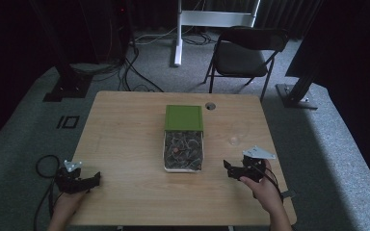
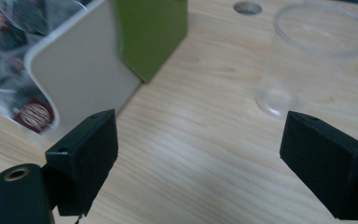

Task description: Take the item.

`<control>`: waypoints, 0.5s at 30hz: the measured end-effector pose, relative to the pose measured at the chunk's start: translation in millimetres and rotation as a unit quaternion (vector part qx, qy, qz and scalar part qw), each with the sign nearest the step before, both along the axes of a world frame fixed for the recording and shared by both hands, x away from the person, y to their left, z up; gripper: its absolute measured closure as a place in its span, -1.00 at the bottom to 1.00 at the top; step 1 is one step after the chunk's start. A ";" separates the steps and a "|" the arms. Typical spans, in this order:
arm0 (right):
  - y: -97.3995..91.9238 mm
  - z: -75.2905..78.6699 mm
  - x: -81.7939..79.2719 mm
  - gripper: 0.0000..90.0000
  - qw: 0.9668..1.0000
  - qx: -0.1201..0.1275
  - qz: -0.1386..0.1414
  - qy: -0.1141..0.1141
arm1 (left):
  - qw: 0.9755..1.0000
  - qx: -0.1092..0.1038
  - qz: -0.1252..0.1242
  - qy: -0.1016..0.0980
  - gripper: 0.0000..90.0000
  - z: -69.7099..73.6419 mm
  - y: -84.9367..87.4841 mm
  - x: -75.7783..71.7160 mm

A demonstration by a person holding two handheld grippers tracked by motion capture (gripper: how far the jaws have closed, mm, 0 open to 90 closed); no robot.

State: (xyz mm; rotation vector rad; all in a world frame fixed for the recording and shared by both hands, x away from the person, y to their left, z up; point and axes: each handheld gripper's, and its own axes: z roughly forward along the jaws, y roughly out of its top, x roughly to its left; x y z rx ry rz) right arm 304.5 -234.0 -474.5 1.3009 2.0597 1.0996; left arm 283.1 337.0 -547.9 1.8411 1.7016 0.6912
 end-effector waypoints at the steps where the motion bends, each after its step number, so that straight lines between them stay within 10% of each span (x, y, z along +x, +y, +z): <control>1: 1.5 1.5 0.5 -0.74 1.000 0.001 0.002 -0.001 | 1.000 0.000 0.000 0.000 -0.99 0.0 0.0 0.0; 15: 28.7 24.9 10.5 -0.69 0.999 0.007 0.031 -0.022 | 1.000 0.000 0.000 0.000 -0.99 0.0 -0.1 0.0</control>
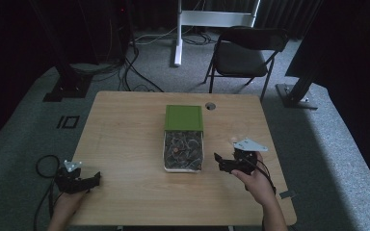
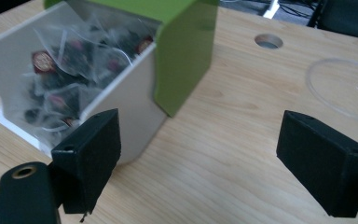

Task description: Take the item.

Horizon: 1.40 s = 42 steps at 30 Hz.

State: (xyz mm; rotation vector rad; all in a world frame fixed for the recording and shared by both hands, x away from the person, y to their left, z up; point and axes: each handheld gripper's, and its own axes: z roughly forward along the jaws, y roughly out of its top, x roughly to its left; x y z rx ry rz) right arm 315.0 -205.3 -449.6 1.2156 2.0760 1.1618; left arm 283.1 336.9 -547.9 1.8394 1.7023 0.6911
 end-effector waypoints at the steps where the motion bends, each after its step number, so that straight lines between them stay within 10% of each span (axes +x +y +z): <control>1: 2.3 1.3 0.7 -0.69 1.000 0.000 0.003 -0.002 | 1.000 0.000 0.000 0.000 -0.99 0.0 0.0 0.0; 42: 96.3 9.4 24.2 -0.65 0.995 -0.005 0.097 -0.001 | 1.000 0.000 -0.001 0.000 -0.99 0.0 0.1 0.2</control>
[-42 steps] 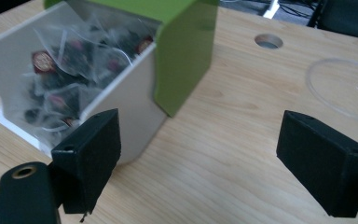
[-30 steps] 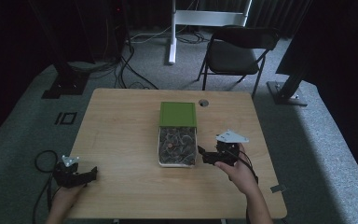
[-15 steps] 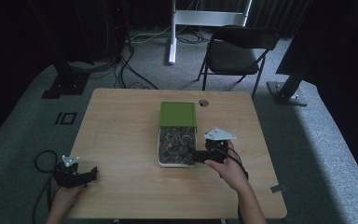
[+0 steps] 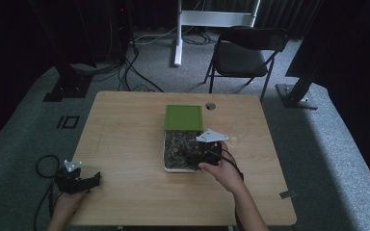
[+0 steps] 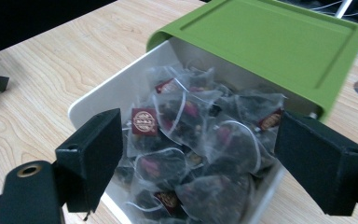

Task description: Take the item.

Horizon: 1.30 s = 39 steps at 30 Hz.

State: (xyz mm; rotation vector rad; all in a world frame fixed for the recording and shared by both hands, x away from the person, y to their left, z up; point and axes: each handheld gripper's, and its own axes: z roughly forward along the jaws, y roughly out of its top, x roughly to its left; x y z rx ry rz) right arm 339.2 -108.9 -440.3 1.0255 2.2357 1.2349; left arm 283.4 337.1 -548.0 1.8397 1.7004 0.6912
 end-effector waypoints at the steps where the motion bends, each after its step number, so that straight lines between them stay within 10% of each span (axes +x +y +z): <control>1: 2.2 -0.5 0.4 -0.65 1.000 -0.001 0.002 0.002 | 1.000 0.000 0.000 0.000 -0.99 0.0 0.0 0.0; 9: 12.6 -1.9 5.3 -0.64 1.000 -0.005 0.006 0.004 | 1.000 0.000 0.000 0.000 -0.99 0.0 0.0 0.0; 13: 18.0 -1.6 8.9 -0.30 1.000 -0.003 0.003 0.004 | 1.000 0.000 0.000 0.000 -0.99 0.1 0.1 0.0; 39: 36.2 -21.9 25.8 0.36 0.998 -0.051 -0.006 0.047 | 1.000 0.000 -0.001 0.001 -0.99 0.1 0.1 0.0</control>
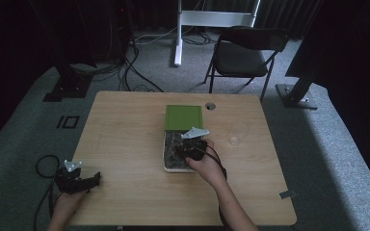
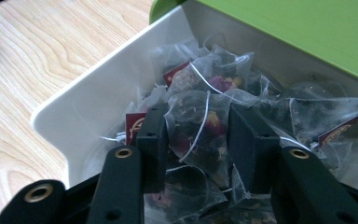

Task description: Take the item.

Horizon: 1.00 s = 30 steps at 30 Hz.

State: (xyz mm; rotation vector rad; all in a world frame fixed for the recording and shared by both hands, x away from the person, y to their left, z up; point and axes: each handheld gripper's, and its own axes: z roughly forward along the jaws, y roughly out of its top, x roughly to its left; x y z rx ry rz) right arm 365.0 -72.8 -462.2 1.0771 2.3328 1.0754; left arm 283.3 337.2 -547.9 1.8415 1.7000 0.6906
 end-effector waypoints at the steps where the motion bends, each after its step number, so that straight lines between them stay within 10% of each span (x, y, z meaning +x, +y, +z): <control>1: 0.2 -0.2 0.3 0.38 1.000 0.000 -0.002 0.000 | 1.000 0.000 0.000 0.000 -0.99 0.0 0.0 0.0; 10: -2.3 0.1 -1.9 0.71 1.000 0.004 0.009 -0.010 | 1.000 0.000 0.000 0.000 -0.99 0.0 0.0 0.0; 30: -17.4 19.1 -9.1 0.75 0.998 0.053 0.019 -0.021 | 1.000 -0.001 0.001 -0.001 -0.99 -0.1 -0.1 0.0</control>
